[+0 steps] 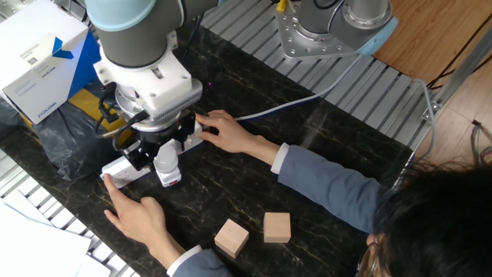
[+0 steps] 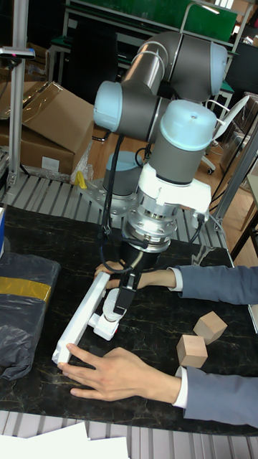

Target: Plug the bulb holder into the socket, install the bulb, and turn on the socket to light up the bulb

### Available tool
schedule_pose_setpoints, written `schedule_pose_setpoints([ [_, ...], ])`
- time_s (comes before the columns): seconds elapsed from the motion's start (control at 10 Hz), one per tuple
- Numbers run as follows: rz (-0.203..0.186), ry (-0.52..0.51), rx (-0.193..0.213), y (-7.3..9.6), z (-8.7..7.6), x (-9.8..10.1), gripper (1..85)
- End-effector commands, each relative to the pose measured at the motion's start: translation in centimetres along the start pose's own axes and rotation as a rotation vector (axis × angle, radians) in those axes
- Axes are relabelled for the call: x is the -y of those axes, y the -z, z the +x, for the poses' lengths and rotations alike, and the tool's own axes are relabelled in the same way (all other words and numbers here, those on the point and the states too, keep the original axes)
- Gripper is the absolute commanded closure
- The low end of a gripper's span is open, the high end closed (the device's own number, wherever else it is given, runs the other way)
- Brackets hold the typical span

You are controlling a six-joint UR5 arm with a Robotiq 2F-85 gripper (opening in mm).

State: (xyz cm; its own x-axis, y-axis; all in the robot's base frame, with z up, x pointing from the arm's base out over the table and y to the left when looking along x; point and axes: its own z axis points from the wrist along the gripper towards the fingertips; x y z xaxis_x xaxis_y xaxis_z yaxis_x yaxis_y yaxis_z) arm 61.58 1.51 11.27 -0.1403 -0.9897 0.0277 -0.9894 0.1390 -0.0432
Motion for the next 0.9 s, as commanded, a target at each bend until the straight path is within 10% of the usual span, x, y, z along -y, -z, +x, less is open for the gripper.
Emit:
schedule_pose_setpoints([
  [0.0,0.022,0.116,0.014,0.12,0.17,0.88,23.3],
  [0.8,0.013,0.182,0.059,-0.21,-0.4,0.52,33.3],
])
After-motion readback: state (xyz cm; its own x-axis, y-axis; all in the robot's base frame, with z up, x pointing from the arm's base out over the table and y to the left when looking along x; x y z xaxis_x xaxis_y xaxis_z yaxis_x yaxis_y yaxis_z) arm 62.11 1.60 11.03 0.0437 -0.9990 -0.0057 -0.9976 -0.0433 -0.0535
